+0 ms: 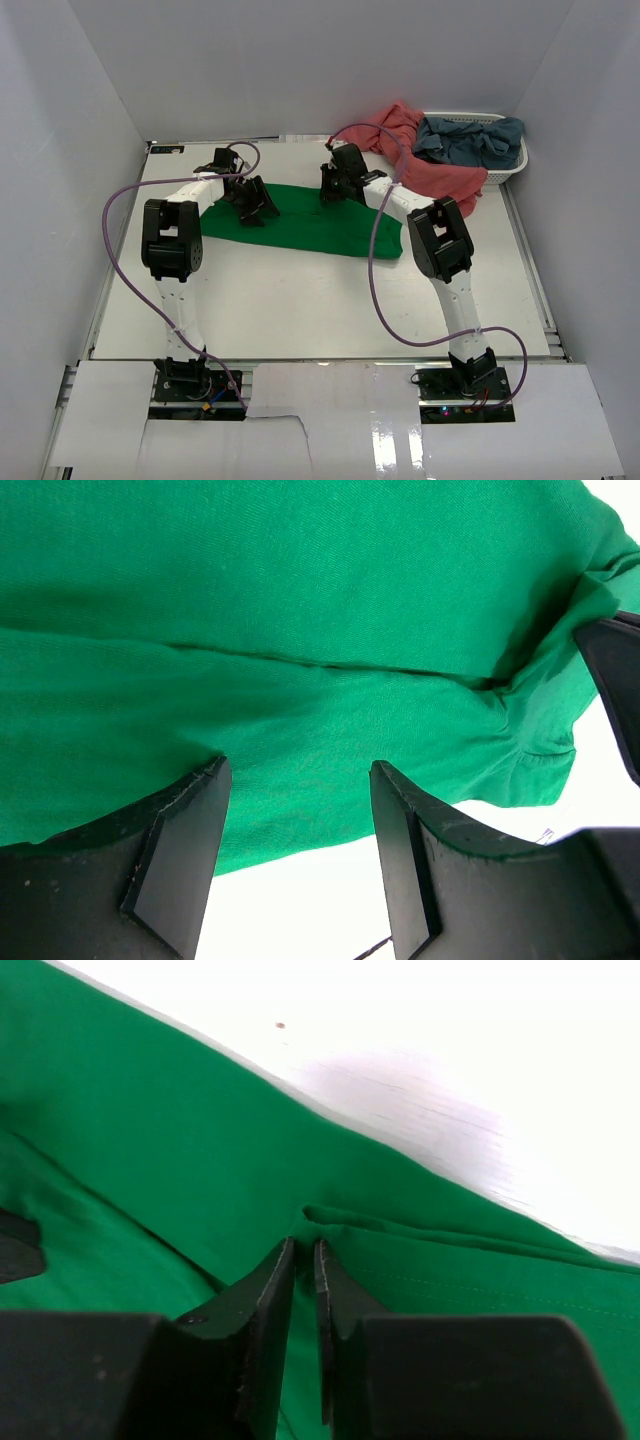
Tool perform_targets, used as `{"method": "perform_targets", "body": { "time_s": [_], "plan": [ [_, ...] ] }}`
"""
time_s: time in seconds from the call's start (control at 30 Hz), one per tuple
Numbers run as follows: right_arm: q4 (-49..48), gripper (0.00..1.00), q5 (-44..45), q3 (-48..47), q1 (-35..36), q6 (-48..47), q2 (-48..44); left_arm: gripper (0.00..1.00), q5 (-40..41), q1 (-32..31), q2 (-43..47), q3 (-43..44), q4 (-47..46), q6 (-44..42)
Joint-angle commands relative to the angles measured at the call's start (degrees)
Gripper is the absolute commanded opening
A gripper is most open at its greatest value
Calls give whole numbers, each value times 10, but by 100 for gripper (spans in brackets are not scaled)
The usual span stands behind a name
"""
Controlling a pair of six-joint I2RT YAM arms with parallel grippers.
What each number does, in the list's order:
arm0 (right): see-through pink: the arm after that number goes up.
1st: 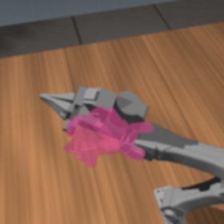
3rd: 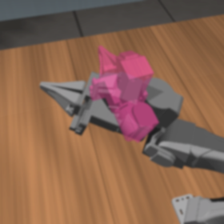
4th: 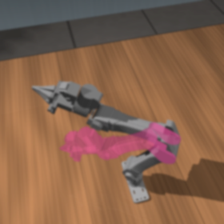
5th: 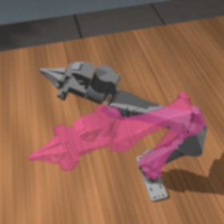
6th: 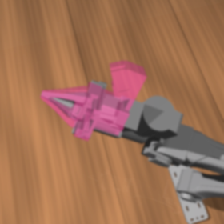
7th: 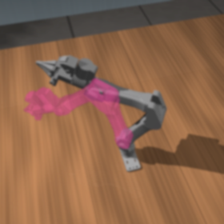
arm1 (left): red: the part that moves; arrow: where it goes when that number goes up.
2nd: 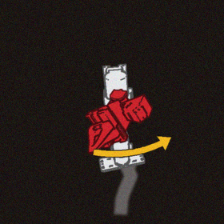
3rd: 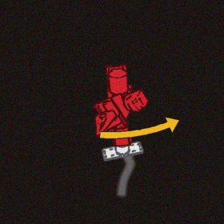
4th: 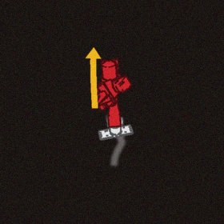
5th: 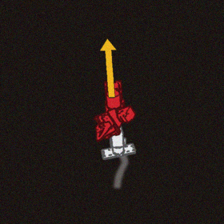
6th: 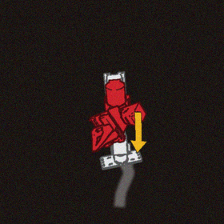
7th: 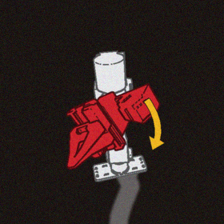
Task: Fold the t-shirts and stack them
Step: Fold the other side of the tshirt into a rectangle
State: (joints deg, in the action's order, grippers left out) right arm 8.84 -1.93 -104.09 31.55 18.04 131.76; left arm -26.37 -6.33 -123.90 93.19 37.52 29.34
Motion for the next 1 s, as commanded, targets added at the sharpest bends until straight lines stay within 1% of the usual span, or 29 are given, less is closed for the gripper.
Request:
{"method": "perform_targets", "body": {
  "time_s": [0.0, 0.1, 0.13, 0.17, 0.2, 0.27, 0.37, 0.4, 0.57, 0.6, 0.67, 0.77, 0.83, 0.87, 0.9, 0.93, 0.97],
  "plan": [
    [-63, 21, -43, -7, -3, 12, -8, 69, -3, -2, 26, -2, 0, -8],
    [-73, 36, -35, -7, -4, 21, -5, 68, -3, -2, 28, -2, 0, -9],
    [-73, 45, -29, -6, -4, 23, -6, 68, -1, -2, 29, -2, 1, -9],
    [-80, 47, -21, 2, -4, 21, -9, 68, -2, -2, 29, -2, 1, -10],
    [-81, 51, -17, 8, -4, 19, -15, 68, -1, -2, 30, -2, 2, -11],
    [-81, 54, -3, 15, -5, 16, -21, 69, -1, -2, 30, -1, 3, -12],
    [-81, 54, 3, 27, -7, 6, -37, 69, 0, -2, 30, -1, 4, -12],
    [-82, 54, 8, 44, -8, 6, -55, 69, 1, -2, 30, 1, 4, -12],
    [-60, 49, 16, 109, -9, 1, -130, 69, 8, -1, 42, 23, 25, -22],
    [-48, 48, 16, 124, -9, -1, -162, 68, 10, -1, 47, 36, 31, -23],
    [-42, 47, 18, 180, -8, 1, -197, 69, 11, 2, 62, 50, 37, -28],
    [-39, 46, 17, 263, -8, 7, -282, 70, 2, 12, 69, 77, 47, -31],
    [-30, 44, 16, 318, -9, 10, -309, 70, -2, 21, 67, 91, 52, -32],
    [-24, 41, 15, 332, -8, 16, -330, 70, -4, 24, 63, 93, 52, -35],
    [-15, 30, 15, 343, -8, 17, -338, 70, -10, 26, 54, 96, 52, -37],
    [5, 22, 6, 360, -8, 16, -343, 70, -14, 32, 47, 104, 54, -41],
    [17, 8, 5, 366, -8, 16, -350, 70, -18, 36, 41, 110, 54, -44]
  ]
}}
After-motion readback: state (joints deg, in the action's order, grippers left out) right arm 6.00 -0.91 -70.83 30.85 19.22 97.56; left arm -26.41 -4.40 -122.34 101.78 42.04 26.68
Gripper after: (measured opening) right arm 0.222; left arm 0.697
